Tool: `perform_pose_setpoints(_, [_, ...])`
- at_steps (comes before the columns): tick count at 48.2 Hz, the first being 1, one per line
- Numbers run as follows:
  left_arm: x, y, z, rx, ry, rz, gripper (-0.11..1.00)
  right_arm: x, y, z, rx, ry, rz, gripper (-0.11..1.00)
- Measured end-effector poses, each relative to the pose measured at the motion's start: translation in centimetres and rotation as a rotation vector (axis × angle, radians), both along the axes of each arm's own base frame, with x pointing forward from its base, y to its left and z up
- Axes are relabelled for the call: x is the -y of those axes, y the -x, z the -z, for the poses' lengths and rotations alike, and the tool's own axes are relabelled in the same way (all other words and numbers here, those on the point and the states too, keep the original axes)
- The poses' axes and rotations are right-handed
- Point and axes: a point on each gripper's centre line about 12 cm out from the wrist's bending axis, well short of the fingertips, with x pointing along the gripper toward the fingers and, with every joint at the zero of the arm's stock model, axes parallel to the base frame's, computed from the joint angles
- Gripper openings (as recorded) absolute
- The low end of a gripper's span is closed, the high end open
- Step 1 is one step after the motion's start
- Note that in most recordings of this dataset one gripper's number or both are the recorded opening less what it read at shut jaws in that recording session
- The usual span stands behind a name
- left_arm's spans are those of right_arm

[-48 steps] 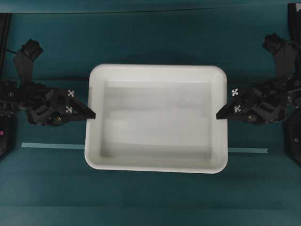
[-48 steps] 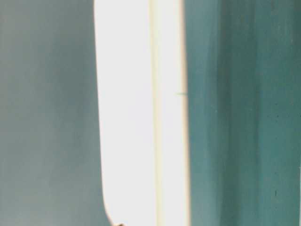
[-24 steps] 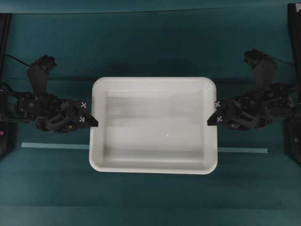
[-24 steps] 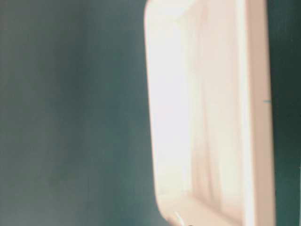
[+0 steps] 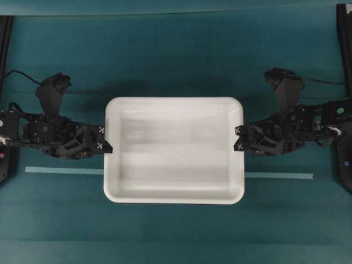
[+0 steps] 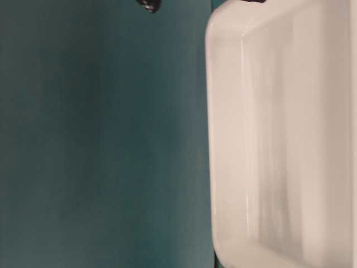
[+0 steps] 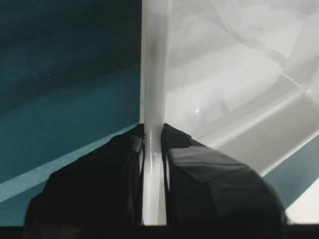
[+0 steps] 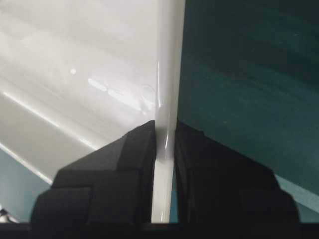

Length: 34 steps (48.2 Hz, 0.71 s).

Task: Lift the white case with both hands.
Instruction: 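Lower the tray back onto the table with both grippers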

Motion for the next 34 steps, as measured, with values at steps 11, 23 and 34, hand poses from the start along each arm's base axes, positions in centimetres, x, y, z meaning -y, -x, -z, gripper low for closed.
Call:
perform_pose_setpoints(11, [-0.1, 0.0, 1.2, -0.023, 0.001, -0.003, 0.05, 0.0, 0.0, 0.9, -0.03, -0.007, 0.005, 0.1])
perform_pose_setpoints(23, [-0.4, 0.0, 2.2, -0.053, 0.006, -0.015, 0.05, 0.1, -0.1, 2.0, -0.055, -0.008, 0.012, 0.1])
perform_pose_setpoints(34, [-0.6, -0.1, 2.5, -0.064, 0.009, -0.025, 0.05, 0.4, -0.2, 3.0, -0.082, -0.01, 0.023, 0.1])
